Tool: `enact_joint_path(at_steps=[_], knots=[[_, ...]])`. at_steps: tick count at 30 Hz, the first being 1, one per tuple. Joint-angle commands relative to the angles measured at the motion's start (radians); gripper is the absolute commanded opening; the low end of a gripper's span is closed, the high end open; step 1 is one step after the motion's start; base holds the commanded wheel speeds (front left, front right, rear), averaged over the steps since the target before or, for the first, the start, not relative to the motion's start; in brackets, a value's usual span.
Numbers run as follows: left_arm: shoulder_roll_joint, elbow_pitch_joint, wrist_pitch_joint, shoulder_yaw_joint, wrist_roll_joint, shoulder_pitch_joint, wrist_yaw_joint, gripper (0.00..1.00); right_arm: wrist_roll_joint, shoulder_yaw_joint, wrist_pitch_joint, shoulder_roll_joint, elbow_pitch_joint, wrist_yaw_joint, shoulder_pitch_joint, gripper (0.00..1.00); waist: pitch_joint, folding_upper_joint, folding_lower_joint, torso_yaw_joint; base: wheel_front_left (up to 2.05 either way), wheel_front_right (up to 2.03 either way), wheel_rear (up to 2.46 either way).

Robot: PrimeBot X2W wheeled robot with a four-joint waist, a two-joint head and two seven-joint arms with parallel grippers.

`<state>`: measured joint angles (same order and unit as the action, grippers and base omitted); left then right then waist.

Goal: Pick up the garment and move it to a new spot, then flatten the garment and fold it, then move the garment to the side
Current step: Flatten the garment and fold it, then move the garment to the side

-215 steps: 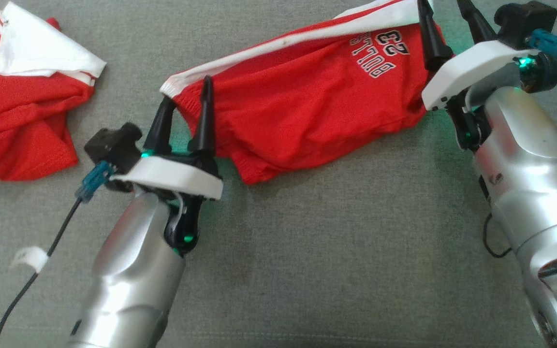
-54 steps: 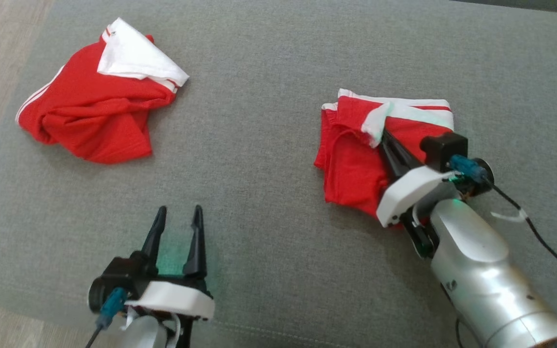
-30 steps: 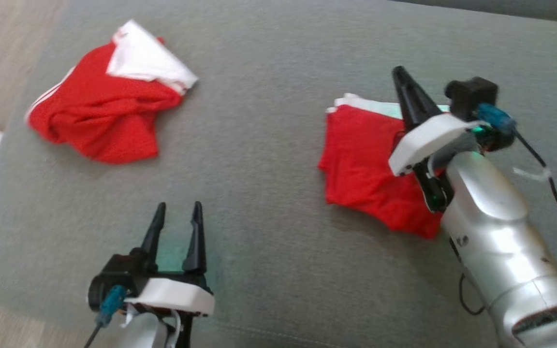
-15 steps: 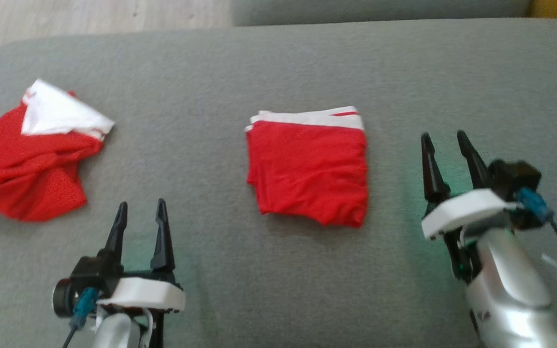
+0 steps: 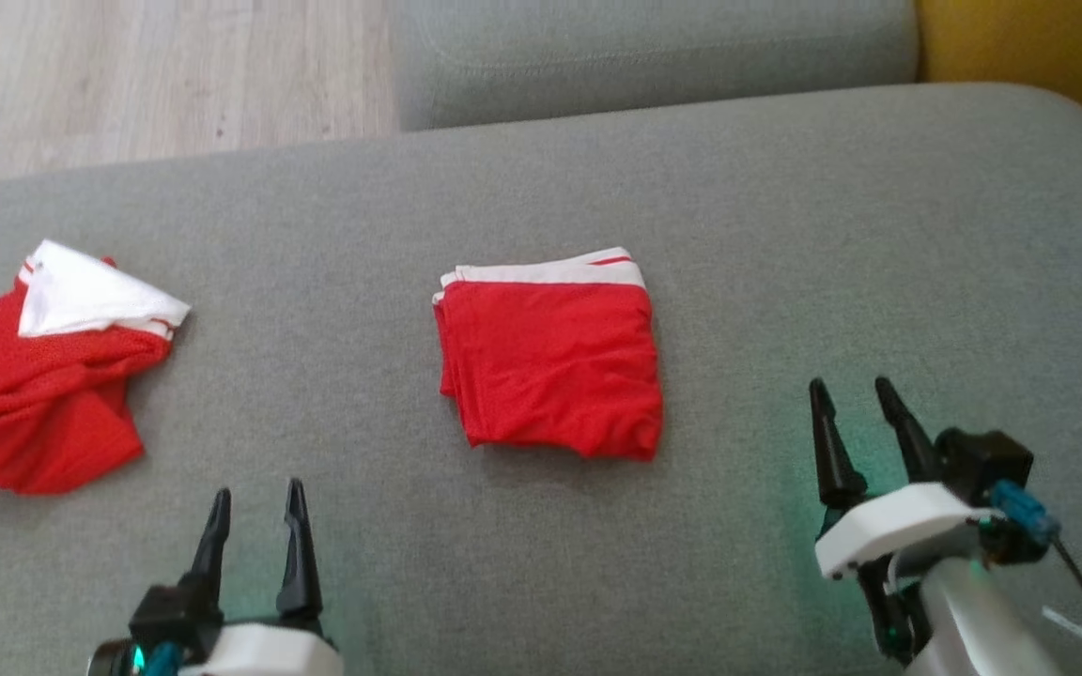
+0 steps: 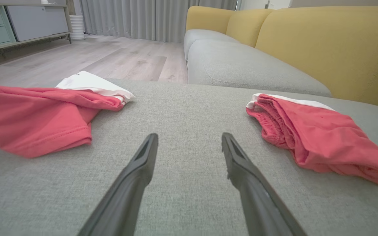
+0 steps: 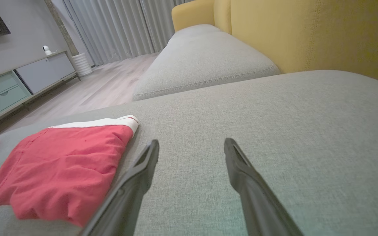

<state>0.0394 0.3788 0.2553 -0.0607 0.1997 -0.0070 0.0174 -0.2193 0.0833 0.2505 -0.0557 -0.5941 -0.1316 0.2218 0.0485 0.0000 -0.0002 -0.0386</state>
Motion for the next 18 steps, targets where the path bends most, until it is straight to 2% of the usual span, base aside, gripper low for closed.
enact_joint_path(at_steps=[1, 10, 18], knots=[[0.011, -0.036, 0.006, 0.037, -0.01, -0.009, -0.006, 1.0, -0.01, 0.028, 0.011, 0.005, 0.03, 0.001, 0.011, 1.0, -0.012, 0.0, 0.0002, -0.004, 0.0, 0.0, 0.0], [0.011, -0.044, 0.006, 0.017, -0.01, -0.007, -0.007, 1.0, -0.043, 0.061, 0.011, 0.005, 0.01, 0.001, 0.014, 1.0, 0.013, 0.0, 0.0002, 0.017, 0.0, 0.0, 0.0], [0.011, -0.035, 0.006, -0.031, -0.001, -0.067, 0.011, 1.0, -0.153, 0.188, 0.011, 0.005, -0.112, 0.001, 0.169, 1.0, 0.102, 0.0, 0.0002, 0.09, 0.0, 0.0, 0.0]])
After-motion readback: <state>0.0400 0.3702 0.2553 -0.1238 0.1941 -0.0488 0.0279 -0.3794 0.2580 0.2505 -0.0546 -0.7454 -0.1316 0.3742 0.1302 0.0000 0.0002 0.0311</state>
